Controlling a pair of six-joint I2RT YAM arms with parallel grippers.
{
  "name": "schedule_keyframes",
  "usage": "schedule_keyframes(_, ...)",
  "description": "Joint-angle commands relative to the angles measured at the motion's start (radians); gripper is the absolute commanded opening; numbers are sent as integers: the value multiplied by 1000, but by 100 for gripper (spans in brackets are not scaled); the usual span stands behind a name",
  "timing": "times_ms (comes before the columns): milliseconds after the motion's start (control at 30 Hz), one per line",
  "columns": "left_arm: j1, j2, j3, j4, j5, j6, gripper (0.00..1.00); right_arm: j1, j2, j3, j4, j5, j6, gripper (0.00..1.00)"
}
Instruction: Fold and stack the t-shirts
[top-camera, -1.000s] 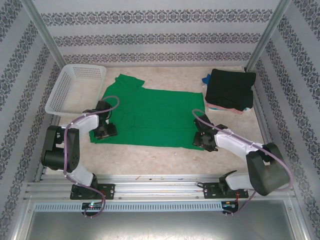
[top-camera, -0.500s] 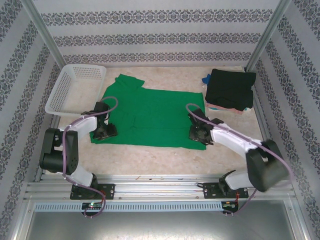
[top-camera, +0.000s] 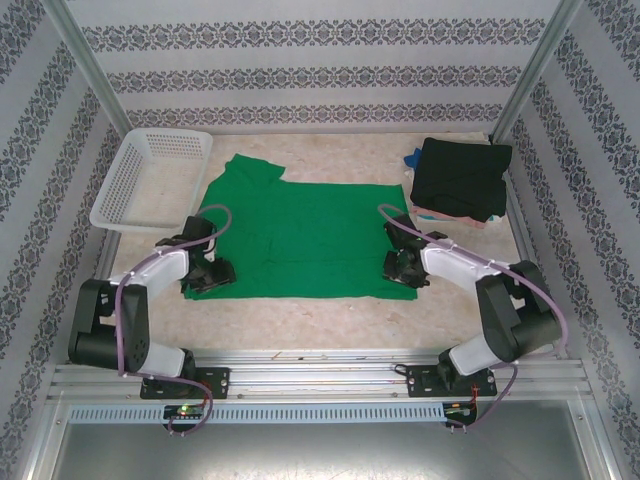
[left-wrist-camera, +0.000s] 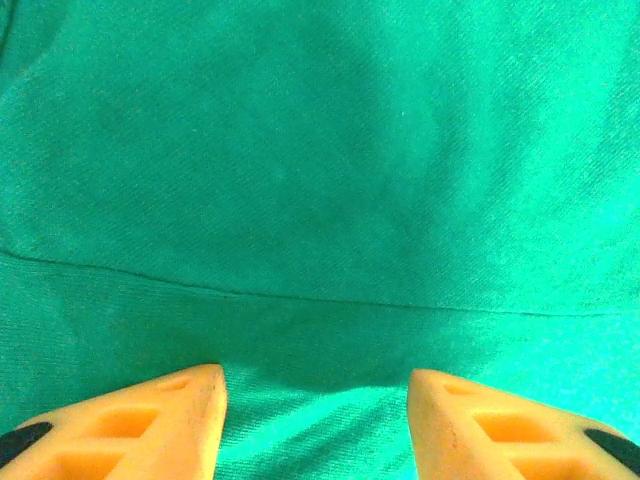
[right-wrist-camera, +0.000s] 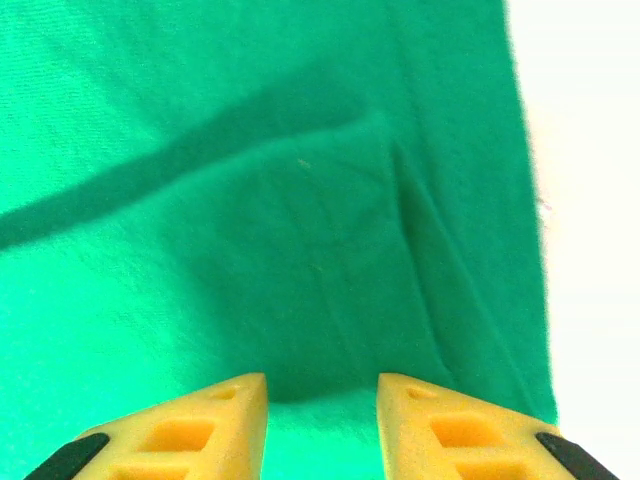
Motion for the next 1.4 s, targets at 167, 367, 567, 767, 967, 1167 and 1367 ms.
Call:
schedule_keyframes(167, 6, -148, -4, -28, 21, -82, 52, -11, -194, 30, -32, -33, -109, 36)
schedule_keyframes(367, -15, -113, 257, 9, -3, -31, 67, -18, 1, 314, -55, 38, -205, 38)
schedule_keyframes(567, -16, 190, 614, 59, -24, 23, 71, -56, 262, 625, -63, 62, -286, 41)
schedule_keyframes(767, -17, 606, 1079, -23, -45, 64, 69, -117, 531, 908, -140, 42, -329, 42)
schedule_keyframes(967, -17, 936, 1480, -30, -61, 77, 73, -154, 724, 1132, -253, 71, -366, 42)
schedule_keyframes(1167, -7, 1132, 1657, 32, -83, 38, 80, -191, 835, 1240, -320, 48, -333, 49)
schedule_keyframes(1367, -4, 1237, 1717, 99, -126, -3, 81, -216, 894, 1275, -330, -29, -290, 58)
